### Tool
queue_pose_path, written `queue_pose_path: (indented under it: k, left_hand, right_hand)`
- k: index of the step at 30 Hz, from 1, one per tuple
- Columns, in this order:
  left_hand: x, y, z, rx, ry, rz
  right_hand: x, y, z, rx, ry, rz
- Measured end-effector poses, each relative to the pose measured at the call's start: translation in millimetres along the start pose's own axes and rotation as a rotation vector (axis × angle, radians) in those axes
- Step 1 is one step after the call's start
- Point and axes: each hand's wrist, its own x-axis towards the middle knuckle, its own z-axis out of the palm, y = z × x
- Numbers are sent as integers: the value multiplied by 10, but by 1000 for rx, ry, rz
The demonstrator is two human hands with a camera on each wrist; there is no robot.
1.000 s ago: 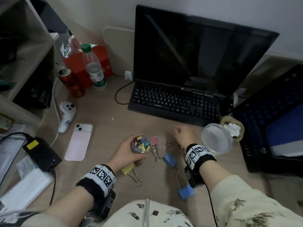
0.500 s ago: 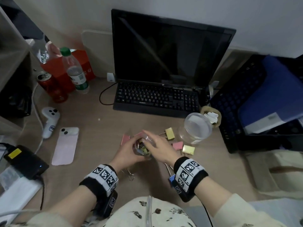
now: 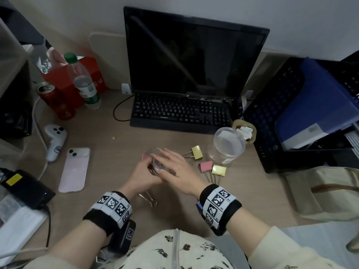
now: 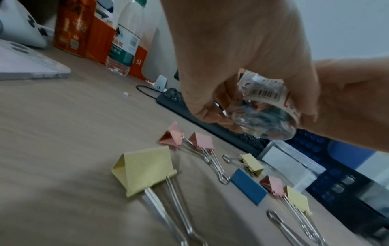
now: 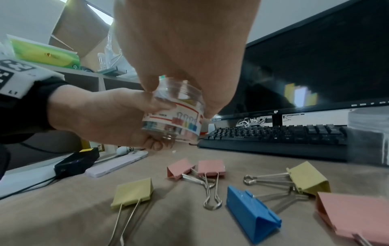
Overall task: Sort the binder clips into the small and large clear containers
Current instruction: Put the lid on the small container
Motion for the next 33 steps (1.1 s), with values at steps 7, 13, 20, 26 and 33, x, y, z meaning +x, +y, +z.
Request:
queue_pose_path:
  k: [7,13,20,26,33]
  left_hand:
    - [-51,381,-189,-73,-187,48]
    - [-12,455,-208,-237,-220,28]
    - [-38,502,-182,-71,-130,21]
    - [-32,366,-63,97,16,29]
    - [77,305,-60,335,81,44]
  right_hand:
    - [2,-108,-264,280,32,-52]
    - [35,-281,-411,561,85,-104]
    - [55,-256,-417,350,54,-38]
    - [54,-167,-201,120,58,51]
    - [114,-164,-219,240,170,93]
